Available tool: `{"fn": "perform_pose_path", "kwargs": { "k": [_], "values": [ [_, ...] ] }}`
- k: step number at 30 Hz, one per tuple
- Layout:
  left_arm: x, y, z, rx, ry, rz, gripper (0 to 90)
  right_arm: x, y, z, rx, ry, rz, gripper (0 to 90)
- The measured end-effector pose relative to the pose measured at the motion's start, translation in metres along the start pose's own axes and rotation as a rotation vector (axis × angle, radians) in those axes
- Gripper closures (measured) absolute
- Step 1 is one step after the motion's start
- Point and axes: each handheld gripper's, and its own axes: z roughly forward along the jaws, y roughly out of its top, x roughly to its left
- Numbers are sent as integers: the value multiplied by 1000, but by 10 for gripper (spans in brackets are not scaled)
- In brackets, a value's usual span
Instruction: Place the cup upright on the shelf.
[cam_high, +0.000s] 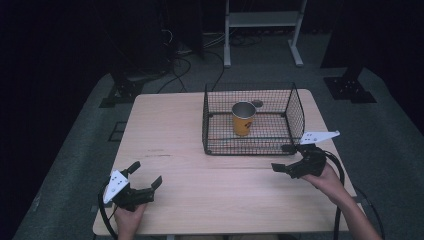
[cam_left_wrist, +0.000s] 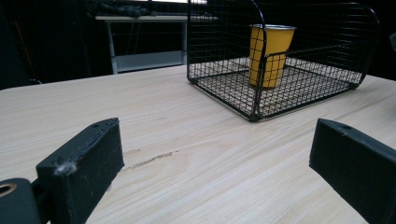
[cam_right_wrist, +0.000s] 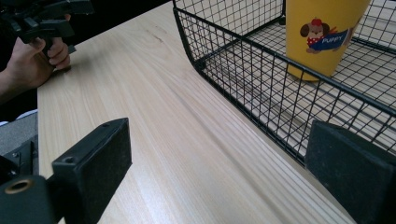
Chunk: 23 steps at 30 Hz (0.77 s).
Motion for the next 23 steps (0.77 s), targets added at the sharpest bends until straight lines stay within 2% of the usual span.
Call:
{"fn": "perform_pose_path", "kwargs": {
  "k": [8,17,20,23],
  "values": [
    [0,0,0,0,2,0,22,1,-8,-2,-5,-2,10,64],
    [0,0,0,0,4,0,22,10,-18,-4,-10,-6,5,64],
    [0,0,0,0,6,-1,22,12,-24,-5,-7,-8,12,64],
    [0,0,1,-1,7,-1,22,16,-38,-5,-3,-10,30,64]
  ]
}}
